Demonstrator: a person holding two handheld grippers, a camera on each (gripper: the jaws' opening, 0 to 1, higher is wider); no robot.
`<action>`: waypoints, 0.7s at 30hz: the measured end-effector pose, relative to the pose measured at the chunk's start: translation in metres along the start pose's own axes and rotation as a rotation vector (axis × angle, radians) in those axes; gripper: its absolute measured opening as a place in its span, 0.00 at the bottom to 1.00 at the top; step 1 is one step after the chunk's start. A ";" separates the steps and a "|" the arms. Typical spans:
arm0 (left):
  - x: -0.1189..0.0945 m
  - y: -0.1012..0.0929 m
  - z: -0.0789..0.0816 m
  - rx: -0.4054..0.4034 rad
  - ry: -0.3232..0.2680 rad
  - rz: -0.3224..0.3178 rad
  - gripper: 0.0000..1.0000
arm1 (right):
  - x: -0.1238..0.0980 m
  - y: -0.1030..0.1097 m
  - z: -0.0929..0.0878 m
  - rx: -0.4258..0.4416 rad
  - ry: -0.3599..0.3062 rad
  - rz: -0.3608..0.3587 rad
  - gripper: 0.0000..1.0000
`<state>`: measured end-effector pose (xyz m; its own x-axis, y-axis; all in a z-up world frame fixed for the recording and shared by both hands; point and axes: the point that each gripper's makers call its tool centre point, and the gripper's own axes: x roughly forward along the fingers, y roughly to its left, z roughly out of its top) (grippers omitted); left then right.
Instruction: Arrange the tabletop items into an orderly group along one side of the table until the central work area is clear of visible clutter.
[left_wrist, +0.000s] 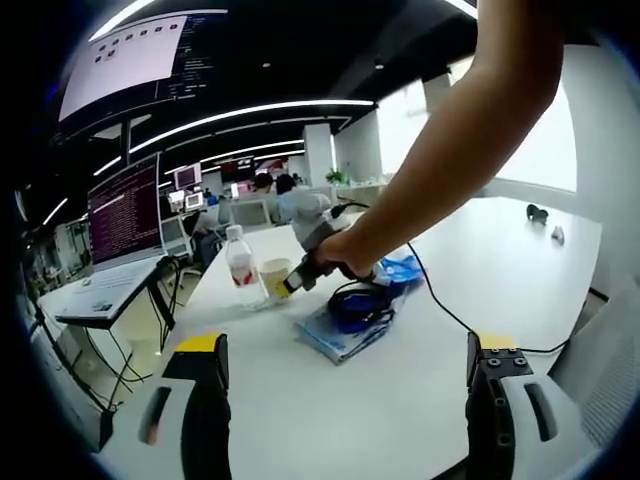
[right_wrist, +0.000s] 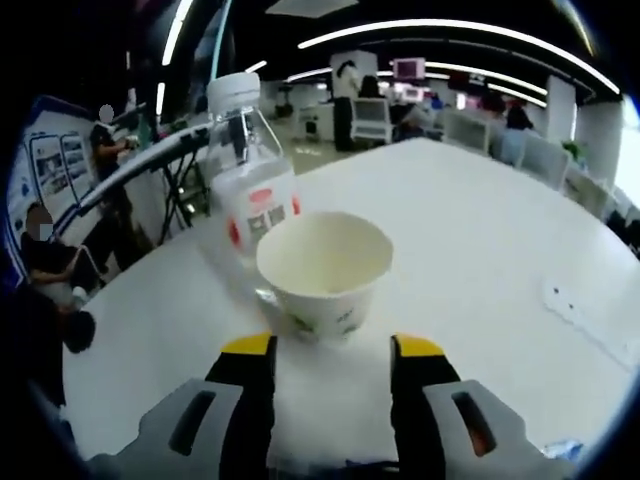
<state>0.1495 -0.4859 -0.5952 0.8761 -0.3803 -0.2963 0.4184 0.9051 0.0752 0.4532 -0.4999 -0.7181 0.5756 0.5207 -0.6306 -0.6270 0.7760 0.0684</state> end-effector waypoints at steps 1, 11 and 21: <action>0.000 0.000 0.000 0.000 0.000 0.000 1.00 | -0.002 0.000 -0.001 0.000 0.001 0.002 0.46; 0.000 -0.002 0.000 -0.002 -0.002 -0.011 1.00 | -0.024 -0.007 -0.002 -0.006 -0.004 0.025 0.57; 0.000 -0.002 0.001 -0.001 -0.006 -0.011 1.00 | -0.051 -0.016 -0.003 -0.035 -0.043 0.007 0.68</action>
<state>0.1489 -0.4876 -0.5941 0.8731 -0.3911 -0.2911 0.4273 0.9013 0.0707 0.4327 -0.5398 -0.6892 0.5931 0.5414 -0.5959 -0.6484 0.7600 0.0452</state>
